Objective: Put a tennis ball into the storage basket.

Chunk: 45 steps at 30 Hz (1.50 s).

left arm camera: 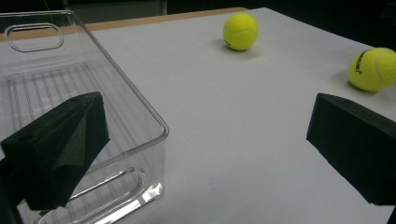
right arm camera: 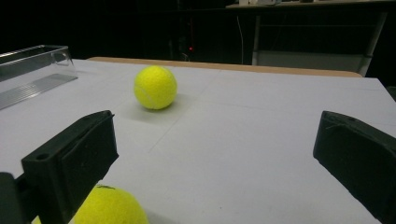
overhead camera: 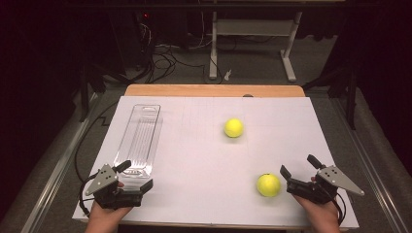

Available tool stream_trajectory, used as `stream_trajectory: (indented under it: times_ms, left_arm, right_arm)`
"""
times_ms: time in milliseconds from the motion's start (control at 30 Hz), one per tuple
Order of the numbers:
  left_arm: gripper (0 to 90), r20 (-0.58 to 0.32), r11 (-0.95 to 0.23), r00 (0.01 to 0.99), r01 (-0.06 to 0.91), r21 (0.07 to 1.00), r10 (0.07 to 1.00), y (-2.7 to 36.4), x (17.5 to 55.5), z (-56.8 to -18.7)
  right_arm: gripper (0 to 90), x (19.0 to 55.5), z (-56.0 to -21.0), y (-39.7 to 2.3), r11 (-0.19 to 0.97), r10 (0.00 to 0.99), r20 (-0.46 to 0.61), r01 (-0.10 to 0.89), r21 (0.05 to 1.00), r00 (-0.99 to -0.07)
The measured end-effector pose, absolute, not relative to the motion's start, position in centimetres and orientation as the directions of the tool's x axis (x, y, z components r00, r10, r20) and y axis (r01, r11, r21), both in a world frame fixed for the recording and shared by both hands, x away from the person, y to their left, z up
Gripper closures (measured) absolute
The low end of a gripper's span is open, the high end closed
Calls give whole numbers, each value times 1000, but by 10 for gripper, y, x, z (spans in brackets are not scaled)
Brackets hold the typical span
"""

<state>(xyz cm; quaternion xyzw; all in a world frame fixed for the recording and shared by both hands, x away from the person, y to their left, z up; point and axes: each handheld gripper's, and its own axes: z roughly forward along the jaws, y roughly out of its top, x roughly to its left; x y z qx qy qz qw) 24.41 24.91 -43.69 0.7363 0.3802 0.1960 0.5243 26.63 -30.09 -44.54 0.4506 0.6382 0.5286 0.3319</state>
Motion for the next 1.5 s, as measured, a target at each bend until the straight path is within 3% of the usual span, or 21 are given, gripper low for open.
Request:
stream_trajectory:
  times_ms: [1067,1500]
  left_arm:
    - [2,-107,-157,670,322,934,735,247,248,-439]
    - [2,-145,-121,673,332,935,725,248,254,-439]
  right_arm:
    - [2,268,-445,-299,19,934,68,240,971,-350]
    - [2,264,-443,-285,37,918,62,242,969,-391]
